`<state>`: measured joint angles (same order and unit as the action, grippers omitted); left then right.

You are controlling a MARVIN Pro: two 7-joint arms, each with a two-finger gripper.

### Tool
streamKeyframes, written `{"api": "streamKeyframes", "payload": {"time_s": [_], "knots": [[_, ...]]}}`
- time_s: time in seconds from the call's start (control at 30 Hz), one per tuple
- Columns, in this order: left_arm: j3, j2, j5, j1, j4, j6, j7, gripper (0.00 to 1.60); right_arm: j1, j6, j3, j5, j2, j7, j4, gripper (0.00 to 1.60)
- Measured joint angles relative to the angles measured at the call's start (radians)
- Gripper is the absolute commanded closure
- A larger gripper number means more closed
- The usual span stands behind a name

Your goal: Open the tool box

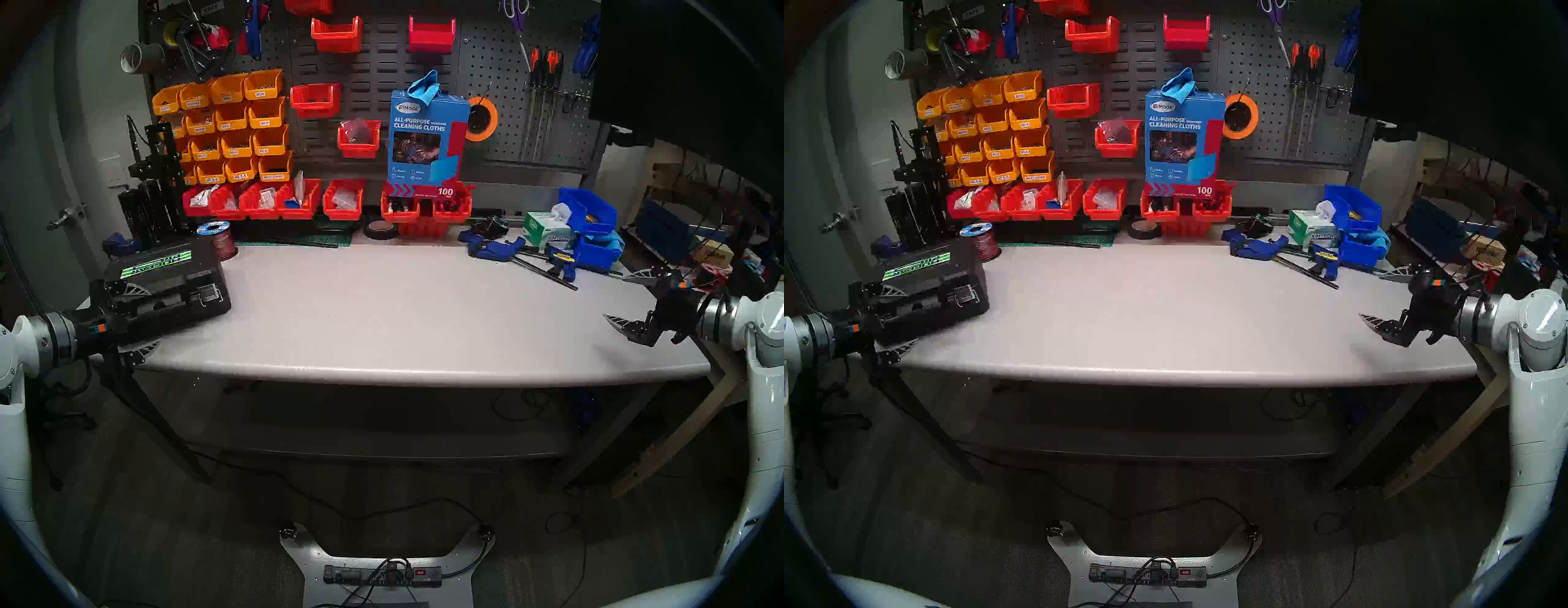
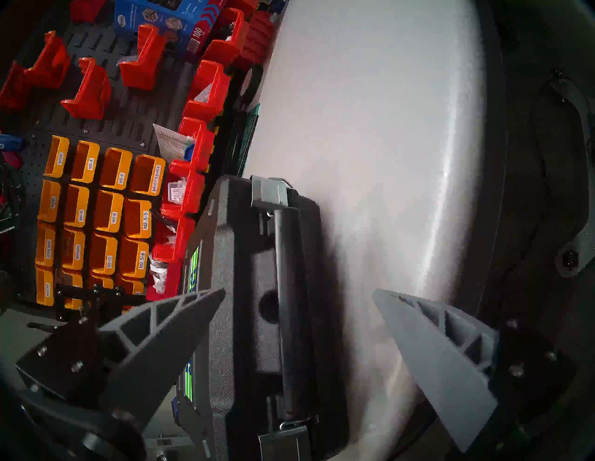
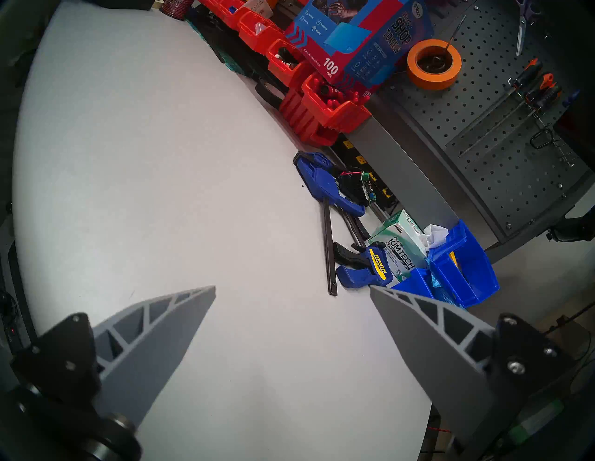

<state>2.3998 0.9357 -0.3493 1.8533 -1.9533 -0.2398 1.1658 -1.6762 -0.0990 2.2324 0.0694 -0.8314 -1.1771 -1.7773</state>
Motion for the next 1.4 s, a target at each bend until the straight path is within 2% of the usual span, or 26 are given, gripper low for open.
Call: {"api": "streamKeyframes", "payload": {"time_s": [0.23, 0.5, 0.67, 0.97, 1.03, 1.07, 1.1, 1.4], "knots": [[-0.006, -0.002, -0.029, -0.014, 0.036, -0.03, -0.031, 0.0, 0.0, 0.0, 0.0, 0.0, 0.0, 0.0, 0.0, 0.0], [-0.004, -0.007, -0.048, -0.026, 0.065, -0.051, -0.049, 0.4, 0.0, 0.0, 0.0, 0.0, 0.0, 0.0, 0.0, 0.0], [-0.007, -0.008, -0.051, -0.032, 0.073, -0.053, -0.052, 0.71, 0.0, 0.0, 0.0, 0.0, 0.0, 0.0, 0.0, 0.0], [-0.019, -0.008, -0.047, -0.035, 0.072, -0.039, -0.05, 0.85, 0.0, 0.0, 0.0, 0.0, 0.0, 0.0, 0.0, 0.0], [-0.024, -0.008, -0.047, -0.035, 0.072, -0.035, -0.05, 0.93, 0.0, 0.0, 0.0, 0.0, 0.0, 0.0, 0.0, 0.0], [-0.026, -0.008, -0.047, -0.036, 0.072, -0.033, -0.05, 1.1, 0.0, 0.0, 0.0, 0.0, 0.0, 0.0, 0.0, 0.0], [-0.029, -0.009, -0.046, -0.036, 0.072, -0.032, -0.05, 1.6, 0.0, 0.0, 0.0, 0.0, 0.0, 0.0, 0.0, 0.0], [-0.059, -0.018, -0.035, -0.053, 0.084, -0.031, -0.057, 1.6, 0.0, 0.0, 0.0, 0.0, 0.0, 0.0, 0.0, 0.0]]}}
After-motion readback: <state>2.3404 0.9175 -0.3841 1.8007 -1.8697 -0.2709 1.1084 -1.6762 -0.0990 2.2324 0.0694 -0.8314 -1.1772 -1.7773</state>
